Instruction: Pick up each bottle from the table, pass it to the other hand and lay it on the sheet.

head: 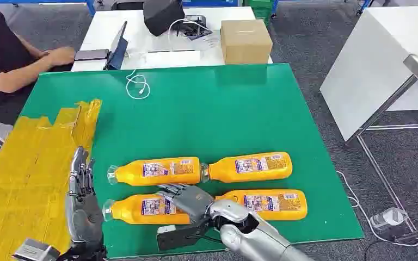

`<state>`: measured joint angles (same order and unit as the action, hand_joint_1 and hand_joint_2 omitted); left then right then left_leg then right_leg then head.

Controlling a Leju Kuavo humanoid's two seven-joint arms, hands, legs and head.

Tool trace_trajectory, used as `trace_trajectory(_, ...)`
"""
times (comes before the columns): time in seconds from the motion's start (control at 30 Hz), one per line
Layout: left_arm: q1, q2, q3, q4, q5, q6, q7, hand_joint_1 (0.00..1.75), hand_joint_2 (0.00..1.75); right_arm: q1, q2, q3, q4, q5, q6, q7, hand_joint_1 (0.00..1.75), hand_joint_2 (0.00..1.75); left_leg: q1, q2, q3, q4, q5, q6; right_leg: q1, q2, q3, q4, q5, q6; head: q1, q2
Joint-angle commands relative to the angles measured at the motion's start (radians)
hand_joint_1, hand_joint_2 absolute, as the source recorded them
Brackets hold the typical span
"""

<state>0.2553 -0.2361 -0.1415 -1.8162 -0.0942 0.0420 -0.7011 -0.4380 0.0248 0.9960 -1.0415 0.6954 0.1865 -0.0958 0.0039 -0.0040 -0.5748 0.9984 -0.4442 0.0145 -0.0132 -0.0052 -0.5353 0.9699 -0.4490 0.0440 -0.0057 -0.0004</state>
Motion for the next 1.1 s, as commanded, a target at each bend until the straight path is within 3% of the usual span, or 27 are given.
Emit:
trace_trajectory(0.03,-0.031,0.009,-0.006,0.069,0.011,0.007,0.003,0.00,0.00,-0.157,0.010,0.246,0.221,-0.062,0.164,0.009,0.00,1.75,0.000,0.001,0.003,-0.001,0.000,0.000,0.000,0.001,0.003,-0.001,0.000,-0.001,0.000,0.000)
trace_trajectory(0.07,-0.035,0.012,-0.014,0.075,0.016,0.012,0.003,0.00,0.00,-0.186,0.001,0.291,0.229,-0.079,0.192,0.003,0.00,1.75,0.000,0.002,0.004,-0.002,0.000,0.000,0.000,0.002,0.004,-0.002,0.000,-0.001,0.000,0.000)
trace_trajectory(0.1,-0.036,0.014,-0.017,0.076,0.019,0.016,0.003,0.00,0.00,-0.195,-0.002,0.301,0.231,-0.097,0.199,-0.001,0.94,1.75,0.000,0.002,0.006,-0.002,0.000,-0.001,0.001,0.002,0.005,-0.002,0.000,-0.001,0.000,0.000)
trace_trajectory(0.13,-0.037,0.015,-0.018,0.076,0.019,0.019,0.003,0.00,0.00,-0.197,-0.003,0.305,0.231,-0.108,0.205,-0.002,0.94,1.75,0.000,0.001,0.006,-0.002,0.000,0.000,0.000,0.002,0.005,-0.001,0.000,-0.001,0.000,0.000)
trace_trajectory(0.17,-0.039,0.014,-0.018,0.076,0.023,0.020,0.003,0.00,0.00,-0.200,-0.005,0.306,0.233,-0.118,0.210,-0.001,1.75,1.75,0.000,0.001,0.008,-0.002,0.000,-0.001,0.000,0.002,0.006,-0.002,0.000,-0.001,0.000,0.000)
trace_trajectory(0.43,-0.038,-0.004,0.006,0.063,0.055,0.037,0.003,0.00,0.00,-0.221,-0.016,0.366,0.237,-0.151,0.219,0.016,1.75,1.75,0.001,-0.001,0.011,-0.003,0.000,-0.001,0.001,0.001,0.010,-0.004,0.000,-0.002,0.000,0.000)
trace_trajectory(0.6,-0.019,-0.113,0.183,0.014,0.175,0.082,0.003,0.00,0.00,-0.228,-0.026,0.423,0.265,-0.247,0.166,0.062,1.75,1.75,0.001,0.000,0.012,-0.002,0.000,-0.001,0.001,0.001,0.012,-0.004,0.000,-0.002,0.000,0.000)
trace_trajectory(0.73,-0.006,-0.113,0.236,-0.005,0.224,0.123,0.003,0.00,0.00,-0.209,-0.022,0.416,0.288,-0.269,0.127,0.074,1.75,1.75,0.001,0.000,0.013,-0.003,0.000,-0.001,0.001,0.002,0.013,-0.004,0.000,-0.001,0.000,0.000)
trace_trajectory(0.83,0.010,-0.113,0.269,-0.026,0.269,0.225,0.003,0.00,0.00,-0.145,-0.007,0.344,0.314,-0.300,-0.001,0.107,1.75,1.75,0.001,0.001,0.014,-0.002,0.000,-0.001,0.001,0.002,0.013,-0.003,0.000,-0.001,0.000,0.000)
trace_trajectory(0.93,0.020,-0.113,0.280,-0.034,0.282,0.220,0.003,0.00,0.00,-0.127,-0.001,0.334,0.313,-0.304,-0.024,0.112,1.75,1.75,0.001,0.001,0.017,-0.002,-0.001,-0.001,0.001,0.002,0.014,-0.003,0.000,-0.001,0.000,0.000)
trace_trajectory(1.03,0.056,-0.113,0.327,-0.052,0.435,0.221,0.003,0.00,0.00,0.023,0.012,0.129,0.213,-0.395,-0.281,0.067,1.75,1.75,0.002,0.000,0.022,-0.003,-0.004,-0.005,0.003,0.002,0.010,-0.004,-0.003,-0.005,0.000,0.000)
trace_trajectory(1.07,0.063,-0.113,0.331,-0.058,0.445,0.225,0.003,0.00,0.00,0.048,0.010,0.104,0.182,-0.396,-0.303,0.059,1.75,1.75,0.002,0.001,0.024,-0.003,-0.005,-0.005,0.003,0.003,0.011,-0.004,-0.003,-0.005,0.000,0.000)
trace_trajectory(1.1,0.089,-0.113,0.344,-0.078,0.475,0.203,0.003,0.00,1.75,0.153,-0.004,0.022,0.021,-0.406,-0.392,0.016,1.75,1.75,0.002,0.000,0.022,-0.005,-0.003,-0.005,0.004,0.002,0.010,-0.006,-0.002,-0.006,0.000,0.000)
